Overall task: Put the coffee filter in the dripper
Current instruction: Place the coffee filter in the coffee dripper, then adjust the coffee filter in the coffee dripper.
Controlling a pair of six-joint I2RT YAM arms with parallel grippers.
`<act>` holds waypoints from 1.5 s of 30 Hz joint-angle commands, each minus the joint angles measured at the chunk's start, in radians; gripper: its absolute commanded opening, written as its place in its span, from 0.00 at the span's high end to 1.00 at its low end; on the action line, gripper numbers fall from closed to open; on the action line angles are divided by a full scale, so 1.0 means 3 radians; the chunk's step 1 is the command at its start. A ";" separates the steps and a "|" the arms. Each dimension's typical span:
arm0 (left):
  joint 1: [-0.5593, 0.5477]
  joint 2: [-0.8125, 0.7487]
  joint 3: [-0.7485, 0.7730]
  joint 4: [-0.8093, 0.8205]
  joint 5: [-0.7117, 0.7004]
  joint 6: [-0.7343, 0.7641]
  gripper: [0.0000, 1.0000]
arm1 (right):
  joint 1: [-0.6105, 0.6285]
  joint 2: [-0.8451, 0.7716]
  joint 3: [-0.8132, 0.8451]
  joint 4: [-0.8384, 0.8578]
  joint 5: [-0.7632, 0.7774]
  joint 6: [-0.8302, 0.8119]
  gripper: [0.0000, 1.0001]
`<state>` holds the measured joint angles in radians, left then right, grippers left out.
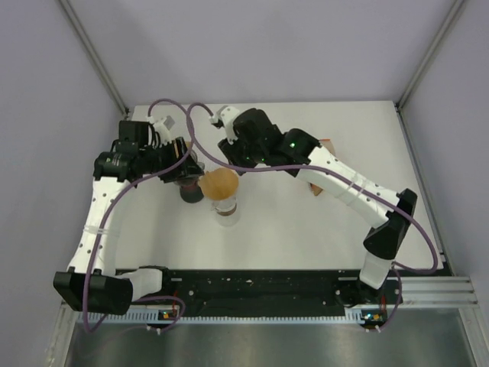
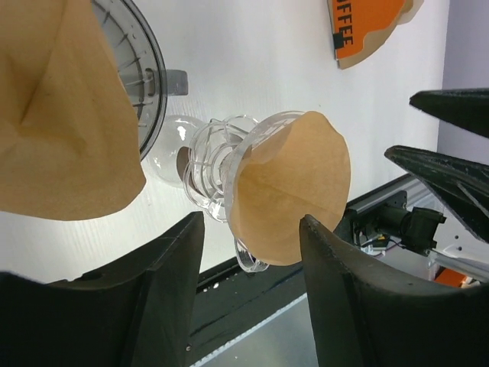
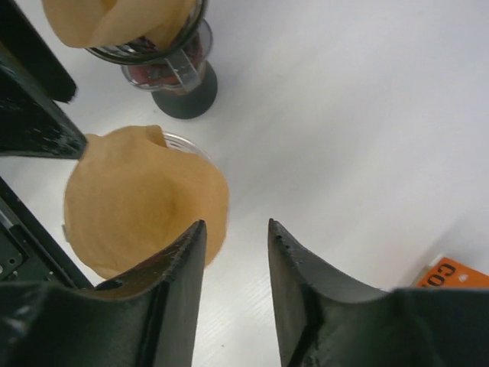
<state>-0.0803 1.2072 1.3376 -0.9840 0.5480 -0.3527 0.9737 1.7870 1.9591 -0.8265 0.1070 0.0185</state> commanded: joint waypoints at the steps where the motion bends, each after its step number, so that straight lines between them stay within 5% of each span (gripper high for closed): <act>1: -0.0014 -0.0035 0.0378 -0.0074 -0.0200 0.0392 0.40 | -0.0198 -0.0470 -0.0184 0.0188 0.0165 0.0035 0.56; 6: -0.0014 -0.0143 0.0797 -0.0151 -0.0868 0.0690 0.36 | -0.0581 -0.1057 -0.0715 0.0367 0.0206 0.0204 0.20; 10: -0.0008 -0.0255 0.0900 -0.0090 -0.1371 0.0965 0.32 | -0.0929 -0.1523 -0.1242 0.0536 0.0180 0.0311 0.09; 16: 0.0022 -0.0281 0.0732 0.0155 -0.1607 0.1093 0.42 | -0.1323 -0.1988 -0.1748 0.0561 0.0201 0.0358 0.06; 21: 0.0017 0.0035 0.0695 0.0304 -0.1602 0.1375 0.84 | -0.1487 -0.2173 -0.2025 0.0556 0.0144 0.0347 0.06; 26: 0.0012 0.0465 0.0874 0.0314 -0.1382 0.1574 1.00 | -0.1640 -0.2260 -0.2179 0.0546 0.0160 0.0342 0.05; 45: -0.0182 0.0900 0.0368 0.0447 -0.1249 0.1810 1.00 | -0.1722 -0.2142 -0.2307 0.0556 0.0053 0.0393 0.02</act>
<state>-0.1364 1.4757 1.4906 -0.8734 0.1783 0.1635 0.4667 1.1461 1.2785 -0.6941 0.1398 0.1173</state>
